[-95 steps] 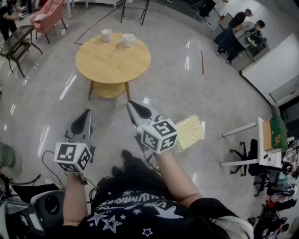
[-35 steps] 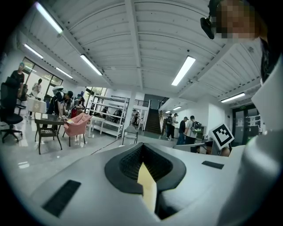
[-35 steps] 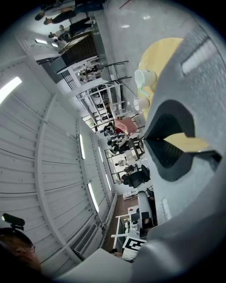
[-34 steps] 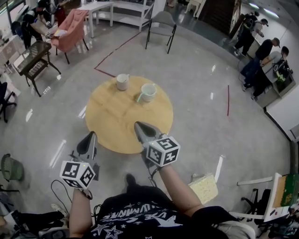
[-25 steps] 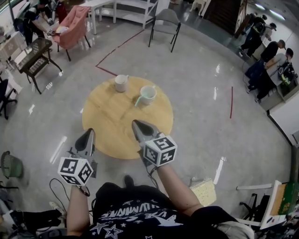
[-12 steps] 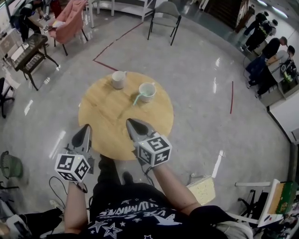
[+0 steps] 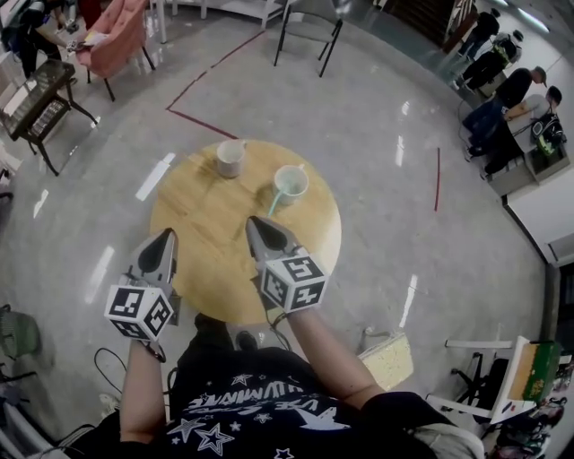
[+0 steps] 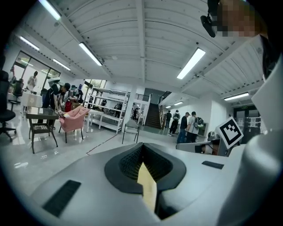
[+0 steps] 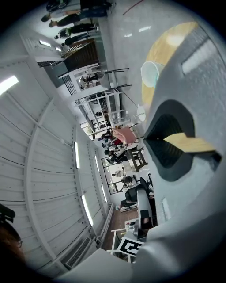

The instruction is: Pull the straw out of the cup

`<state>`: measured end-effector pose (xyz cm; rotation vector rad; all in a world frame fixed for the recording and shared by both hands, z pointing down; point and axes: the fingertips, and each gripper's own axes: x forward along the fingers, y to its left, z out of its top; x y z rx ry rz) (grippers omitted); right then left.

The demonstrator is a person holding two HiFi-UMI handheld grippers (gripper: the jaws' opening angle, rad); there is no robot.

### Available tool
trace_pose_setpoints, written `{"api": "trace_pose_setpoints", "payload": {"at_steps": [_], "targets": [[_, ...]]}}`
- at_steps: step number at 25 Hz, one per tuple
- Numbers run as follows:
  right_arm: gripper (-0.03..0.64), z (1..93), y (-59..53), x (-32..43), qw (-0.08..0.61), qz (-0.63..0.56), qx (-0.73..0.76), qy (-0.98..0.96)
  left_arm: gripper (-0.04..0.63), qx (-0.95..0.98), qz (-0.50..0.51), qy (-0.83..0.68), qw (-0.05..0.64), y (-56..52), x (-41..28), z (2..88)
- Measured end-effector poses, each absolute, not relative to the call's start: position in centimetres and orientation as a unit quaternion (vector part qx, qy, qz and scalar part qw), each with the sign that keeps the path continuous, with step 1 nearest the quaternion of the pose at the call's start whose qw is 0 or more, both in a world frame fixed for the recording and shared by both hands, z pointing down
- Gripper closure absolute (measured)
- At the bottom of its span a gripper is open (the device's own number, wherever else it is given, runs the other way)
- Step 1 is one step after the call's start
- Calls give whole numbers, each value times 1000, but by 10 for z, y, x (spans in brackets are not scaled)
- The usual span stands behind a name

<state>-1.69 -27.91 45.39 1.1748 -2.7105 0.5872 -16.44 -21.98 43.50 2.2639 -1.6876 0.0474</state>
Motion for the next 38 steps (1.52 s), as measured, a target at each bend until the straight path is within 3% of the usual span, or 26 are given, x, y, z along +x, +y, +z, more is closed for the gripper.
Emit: {"api": "trace_pose_setpoints", "payload": {"at_steps": [12, 29, 31, 38], "targets": [[617, 478, -363, -60, 74, 207, 486, -846, 590, 823, 29, -540, 174, -312, -205, 458], [615, 541, -417, -64, 77, 267, 542, -793, 590, 845, 52, -494, 198, -378, -223, 494], [540, 547, -422, -64, 84, 273, 546, -787, 590, 845, 53, -492, 201, -384, -225, 496], [535, 562, -441, -59, 96, 265, 557, -781, 590, 846, 57, -486, 211, -396, -225, 512]]}}
